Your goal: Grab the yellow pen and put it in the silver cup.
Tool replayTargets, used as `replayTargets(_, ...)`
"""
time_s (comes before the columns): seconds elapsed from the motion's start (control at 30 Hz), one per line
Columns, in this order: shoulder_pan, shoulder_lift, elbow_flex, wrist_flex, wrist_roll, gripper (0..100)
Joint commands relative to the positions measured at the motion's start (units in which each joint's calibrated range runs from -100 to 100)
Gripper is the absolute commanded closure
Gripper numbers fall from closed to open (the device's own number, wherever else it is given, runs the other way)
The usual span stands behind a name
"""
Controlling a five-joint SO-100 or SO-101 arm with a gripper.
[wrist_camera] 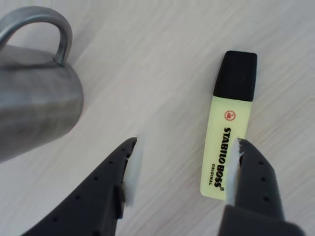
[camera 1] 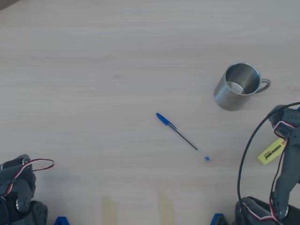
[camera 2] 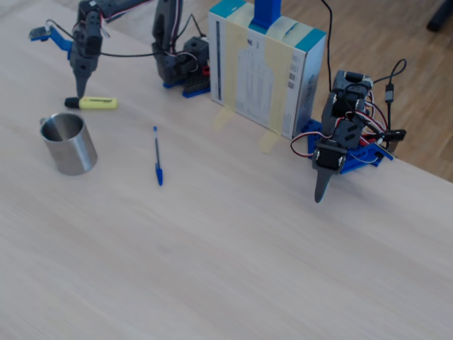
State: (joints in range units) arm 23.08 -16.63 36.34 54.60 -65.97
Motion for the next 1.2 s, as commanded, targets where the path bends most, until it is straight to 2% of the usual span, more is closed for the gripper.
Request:
replayTargets(0.0,1.53,0.34,-4.37,-0.59,0.23,73)
replayTargets(1.17,4.76,9.48,-0.47,-0.59,0.23,73)
